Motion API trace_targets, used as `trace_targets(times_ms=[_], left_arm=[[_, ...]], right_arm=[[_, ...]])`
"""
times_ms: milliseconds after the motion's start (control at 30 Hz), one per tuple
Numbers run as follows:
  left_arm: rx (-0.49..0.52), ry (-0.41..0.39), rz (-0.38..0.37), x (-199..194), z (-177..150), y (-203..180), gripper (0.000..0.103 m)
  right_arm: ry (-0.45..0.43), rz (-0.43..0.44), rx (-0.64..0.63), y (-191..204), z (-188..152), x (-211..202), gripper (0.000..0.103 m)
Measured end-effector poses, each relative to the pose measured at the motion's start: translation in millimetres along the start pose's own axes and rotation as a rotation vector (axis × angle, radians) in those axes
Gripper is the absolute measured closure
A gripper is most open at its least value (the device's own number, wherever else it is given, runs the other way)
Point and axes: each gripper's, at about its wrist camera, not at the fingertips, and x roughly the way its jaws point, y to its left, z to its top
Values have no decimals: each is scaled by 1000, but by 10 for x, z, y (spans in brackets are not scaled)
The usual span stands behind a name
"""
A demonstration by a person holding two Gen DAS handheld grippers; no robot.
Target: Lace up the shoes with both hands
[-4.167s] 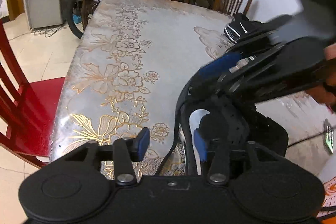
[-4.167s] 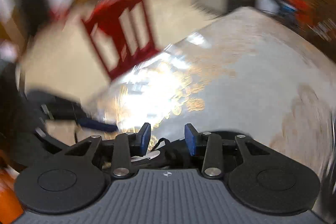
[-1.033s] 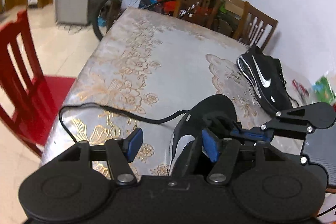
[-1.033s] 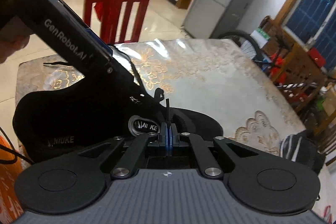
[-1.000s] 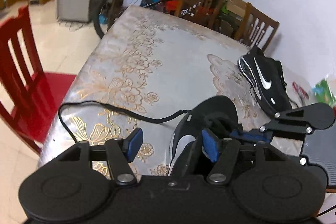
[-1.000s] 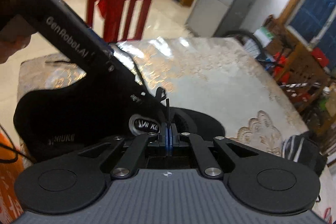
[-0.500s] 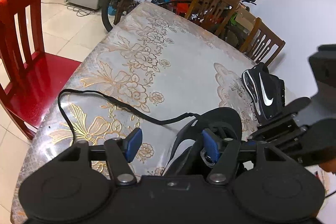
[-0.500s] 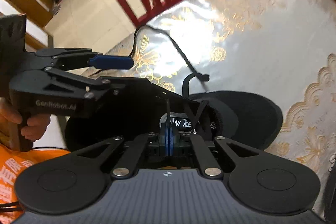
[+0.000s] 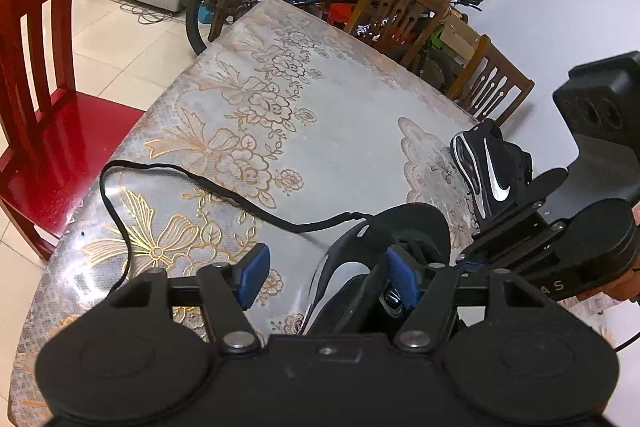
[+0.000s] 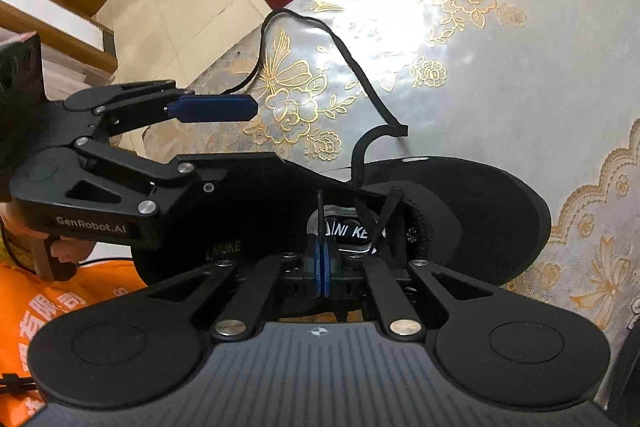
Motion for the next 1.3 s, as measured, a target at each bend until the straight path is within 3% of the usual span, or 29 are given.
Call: trace_targets(times_ms=[700,1000,1067,1233,1300], left_arm=[[25,13,-11,34,-10,-44,40],[78,26,-24,-2,-50,-87,41],[82,35,-54,-54,-48,-75,47],[110,22,-100,-214,23,-34,47],[129,9,-89,-246,61,-21,47]], right_arm=[[-89,32,142,-190,-45,53,101],[-217,63,190,-176,-38,49,101],[-236,40,171,-157,-89,56,92],[-334,-14,97,-55,-334,-136,67],[-384,-34,72,-1,-387,-232,66]])
